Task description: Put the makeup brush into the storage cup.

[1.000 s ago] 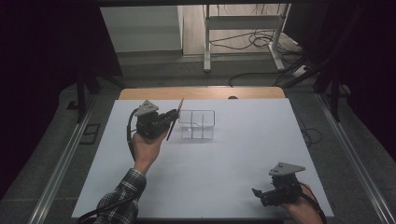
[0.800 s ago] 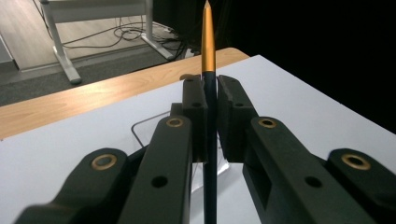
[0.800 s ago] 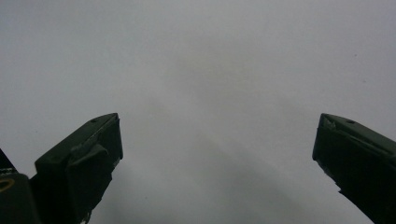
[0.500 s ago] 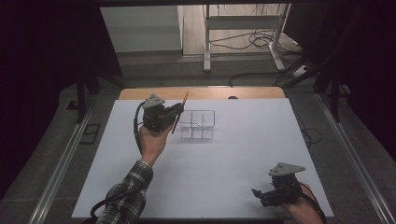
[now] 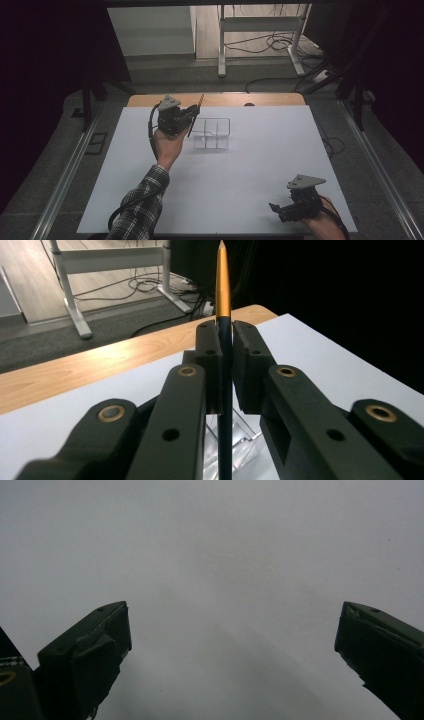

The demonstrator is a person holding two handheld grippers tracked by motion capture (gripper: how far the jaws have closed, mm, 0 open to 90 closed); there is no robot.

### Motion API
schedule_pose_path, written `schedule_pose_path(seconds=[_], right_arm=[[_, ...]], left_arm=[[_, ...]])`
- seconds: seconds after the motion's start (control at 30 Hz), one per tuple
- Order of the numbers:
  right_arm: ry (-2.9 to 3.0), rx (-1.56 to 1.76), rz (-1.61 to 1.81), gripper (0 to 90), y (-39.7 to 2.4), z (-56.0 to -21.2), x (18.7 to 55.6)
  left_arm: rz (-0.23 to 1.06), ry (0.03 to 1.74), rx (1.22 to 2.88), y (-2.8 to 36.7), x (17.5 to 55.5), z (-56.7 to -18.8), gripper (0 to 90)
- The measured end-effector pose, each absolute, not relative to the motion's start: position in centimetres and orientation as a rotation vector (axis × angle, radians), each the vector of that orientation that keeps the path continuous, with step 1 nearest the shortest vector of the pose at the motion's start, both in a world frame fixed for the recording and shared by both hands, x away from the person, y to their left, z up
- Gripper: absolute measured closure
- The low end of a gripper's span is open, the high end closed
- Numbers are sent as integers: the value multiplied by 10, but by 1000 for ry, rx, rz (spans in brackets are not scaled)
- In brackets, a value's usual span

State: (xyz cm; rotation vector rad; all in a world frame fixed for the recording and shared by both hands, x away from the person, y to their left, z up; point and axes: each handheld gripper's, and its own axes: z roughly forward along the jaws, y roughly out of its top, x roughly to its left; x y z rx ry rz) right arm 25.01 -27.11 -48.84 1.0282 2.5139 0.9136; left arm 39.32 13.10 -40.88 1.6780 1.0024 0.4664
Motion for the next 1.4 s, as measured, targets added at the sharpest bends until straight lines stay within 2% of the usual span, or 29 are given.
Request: schedule_pose_path(seconds=[1.4], right_arm=[[2550, 998, 913, 20, -268, -490, 249]], left_arm=[[503, 1024, 1604, 121, 435, -427, 836]])
